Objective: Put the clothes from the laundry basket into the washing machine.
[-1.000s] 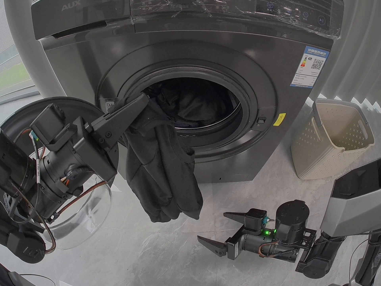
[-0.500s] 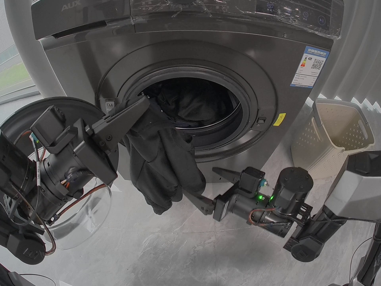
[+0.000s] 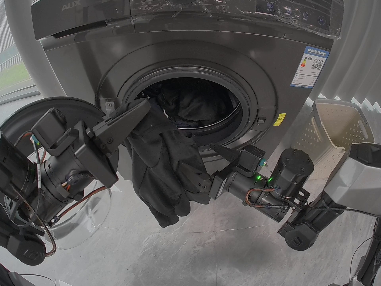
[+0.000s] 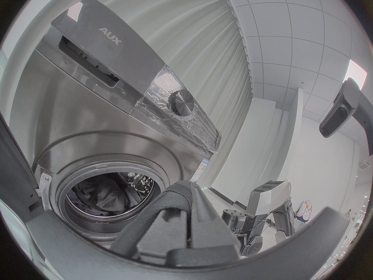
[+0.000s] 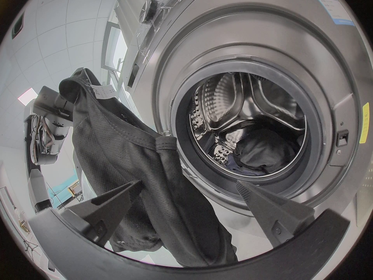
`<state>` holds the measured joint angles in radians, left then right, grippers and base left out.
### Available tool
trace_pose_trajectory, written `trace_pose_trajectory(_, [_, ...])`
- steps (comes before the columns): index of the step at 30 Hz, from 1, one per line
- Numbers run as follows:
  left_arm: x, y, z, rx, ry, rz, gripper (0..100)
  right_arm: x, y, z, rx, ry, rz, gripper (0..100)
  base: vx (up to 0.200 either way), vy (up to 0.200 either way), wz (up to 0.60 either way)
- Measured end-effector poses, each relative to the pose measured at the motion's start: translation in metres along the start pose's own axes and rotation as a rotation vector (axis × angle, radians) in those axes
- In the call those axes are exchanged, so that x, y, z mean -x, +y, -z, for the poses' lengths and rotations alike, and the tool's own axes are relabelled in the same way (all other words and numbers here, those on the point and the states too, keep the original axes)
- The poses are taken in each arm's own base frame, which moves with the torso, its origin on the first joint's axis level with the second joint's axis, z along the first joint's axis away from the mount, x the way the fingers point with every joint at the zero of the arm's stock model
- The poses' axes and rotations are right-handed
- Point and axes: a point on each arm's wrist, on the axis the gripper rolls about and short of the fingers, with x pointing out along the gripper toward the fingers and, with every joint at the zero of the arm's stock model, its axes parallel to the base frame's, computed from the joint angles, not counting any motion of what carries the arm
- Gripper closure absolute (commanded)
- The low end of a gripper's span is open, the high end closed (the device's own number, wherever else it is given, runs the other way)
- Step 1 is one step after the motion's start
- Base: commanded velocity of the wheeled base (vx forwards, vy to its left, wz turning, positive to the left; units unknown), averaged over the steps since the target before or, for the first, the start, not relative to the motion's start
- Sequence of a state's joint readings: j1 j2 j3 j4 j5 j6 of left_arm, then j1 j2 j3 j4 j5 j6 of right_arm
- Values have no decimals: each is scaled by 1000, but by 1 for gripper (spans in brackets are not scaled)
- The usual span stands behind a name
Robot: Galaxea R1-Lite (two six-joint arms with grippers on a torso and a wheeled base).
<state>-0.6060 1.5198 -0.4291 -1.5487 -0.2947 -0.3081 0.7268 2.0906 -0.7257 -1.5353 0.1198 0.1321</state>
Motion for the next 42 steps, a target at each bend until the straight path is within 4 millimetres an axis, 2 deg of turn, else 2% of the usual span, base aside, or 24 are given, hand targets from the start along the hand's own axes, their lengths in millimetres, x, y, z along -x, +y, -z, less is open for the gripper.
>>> trace_pose_trajectory(5, [0,0,0,1,2,-1,100,-2,6,6,-6,14,-32,0,0,0,0])
trace_pose_trajectory(6, [0,0,1,0,3,-1,100,-2,8,8,-7,16,-36,100,0,0,0])
trace_pose_trajectory(10, [0,0,1,1,4,-2,100,-4,13,11,-10,23,-51,100,0,0,0])
trace_pose_trajectory(16, [0,0,1,2,3,-1,100,-3,9,8,-6,13,-33,100,0,0,0])
trace_pose_trajectory(21, [0,1,1,3,5,-2,100,10,0,3,4,34,4,100,0,0,0])
trace_pose_trajectory(26, [0,1,3,6,10,-3,100,29,-9,-17,19,16,51,100,0,0,0])
trace_pose_trajectory(34, [-1,-5,15,37,63,10,100,51,-6,-59,39,-94,86,100,0,0,0])
trace_pose_trajectory(42, [-5,2,47,64,167,-18,100,72,1,-72,7,-122,73,100,0,0,0])
